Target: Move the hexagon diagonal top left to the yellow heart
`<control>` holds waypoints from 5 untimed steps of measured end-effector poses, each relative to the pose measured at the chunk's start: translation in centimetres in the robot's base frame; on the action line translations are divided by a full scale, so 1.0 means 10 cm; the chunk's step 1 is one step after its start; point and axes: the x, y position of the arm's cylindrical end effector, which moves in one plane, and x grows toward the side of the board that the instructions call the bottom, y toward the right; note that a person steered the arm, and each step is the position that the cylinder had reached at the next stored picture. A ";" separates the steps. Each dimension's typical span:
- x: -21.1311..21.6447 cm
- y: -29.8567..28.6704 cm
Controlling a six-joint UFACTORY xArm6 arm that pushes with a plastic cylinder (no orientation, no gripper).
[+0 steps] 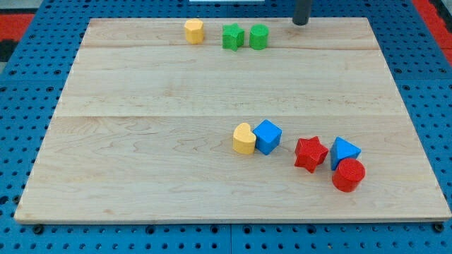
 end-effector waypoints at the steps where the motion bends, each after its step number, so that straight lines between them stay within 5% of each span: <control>1: 0.00 0.00; 5: 0.01 -1.71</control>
